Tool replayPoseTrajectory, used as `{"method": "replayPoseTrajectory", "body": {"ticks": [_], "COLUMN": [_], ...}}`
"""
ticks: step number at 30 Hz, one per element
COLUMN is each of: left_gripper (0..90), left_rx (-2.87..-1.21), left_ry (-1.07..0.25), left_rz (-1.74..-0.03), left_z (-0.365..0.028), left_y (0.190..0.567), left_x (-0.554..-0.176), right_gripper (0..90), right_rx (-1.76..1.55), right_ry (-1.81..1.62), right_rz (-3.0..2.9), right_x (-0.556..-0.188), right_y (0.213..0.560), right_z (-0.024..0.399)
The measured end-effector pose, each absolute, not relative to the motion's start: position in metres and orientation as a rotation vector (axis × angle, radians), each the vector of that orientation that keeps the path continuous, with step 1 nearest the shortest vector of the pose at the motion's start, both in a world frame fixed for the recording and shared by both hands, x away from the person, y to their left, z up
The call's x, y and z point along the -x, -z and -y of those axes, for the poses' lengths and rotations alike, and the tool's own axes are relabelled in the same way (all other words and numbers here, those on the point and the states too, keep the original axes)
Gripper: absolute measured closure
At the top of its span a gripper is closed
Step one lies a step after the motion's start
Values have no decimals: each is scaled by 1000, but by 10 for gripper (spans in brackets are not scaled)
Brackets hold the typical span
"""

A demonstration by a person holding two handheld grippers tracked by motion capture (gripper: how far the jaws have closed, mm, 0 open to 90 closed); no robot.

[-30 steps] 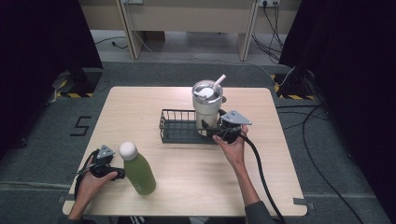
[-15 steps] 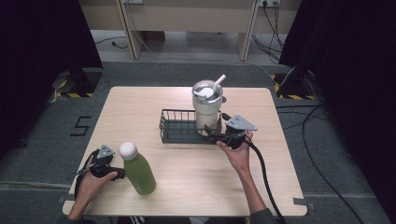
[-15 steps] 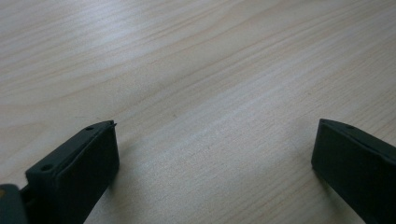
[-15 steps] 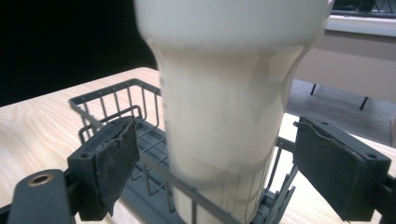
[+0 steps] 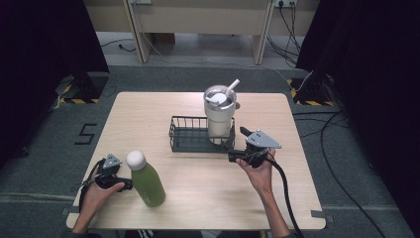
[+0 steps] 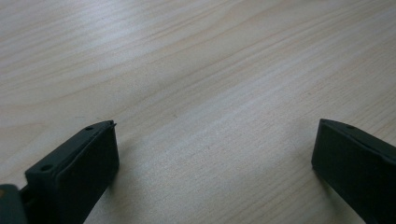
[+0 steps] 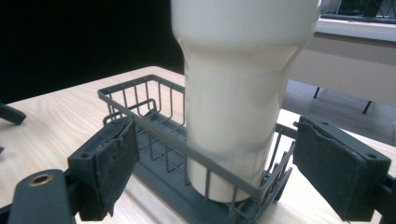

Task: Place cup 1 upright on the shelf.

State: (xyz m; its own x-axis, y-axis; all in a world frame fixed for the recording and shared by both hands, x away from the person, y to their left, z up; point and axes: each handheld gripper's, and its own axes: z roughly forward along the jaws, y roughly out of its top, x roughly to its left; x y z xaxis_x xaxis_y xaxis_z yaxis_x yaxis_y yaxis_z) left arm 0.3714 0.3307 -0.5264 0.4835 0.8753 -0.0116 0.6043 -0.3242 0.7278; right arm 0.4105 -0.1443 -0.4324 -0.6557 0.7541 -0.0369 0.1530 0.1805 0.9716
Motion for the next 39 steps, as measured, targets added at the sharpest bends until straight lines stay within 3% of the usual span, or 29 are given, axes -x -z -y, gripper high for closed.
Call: {"method": "replayPoseTrajectory", "body": {"ticks": [39], "left_gripper": [0], "left_rx": [-2052], "left_ry": [-504], "left_rz": [-1214], "left_z": [-331], "left_y": [527], "left_x": [-372], "right_gripper": [149], "right_rx": [-915], "right_ry": [-1412], "right_rz": [-2056], "right_x": [-354], "right_y": [466], "right_z": [185]}}
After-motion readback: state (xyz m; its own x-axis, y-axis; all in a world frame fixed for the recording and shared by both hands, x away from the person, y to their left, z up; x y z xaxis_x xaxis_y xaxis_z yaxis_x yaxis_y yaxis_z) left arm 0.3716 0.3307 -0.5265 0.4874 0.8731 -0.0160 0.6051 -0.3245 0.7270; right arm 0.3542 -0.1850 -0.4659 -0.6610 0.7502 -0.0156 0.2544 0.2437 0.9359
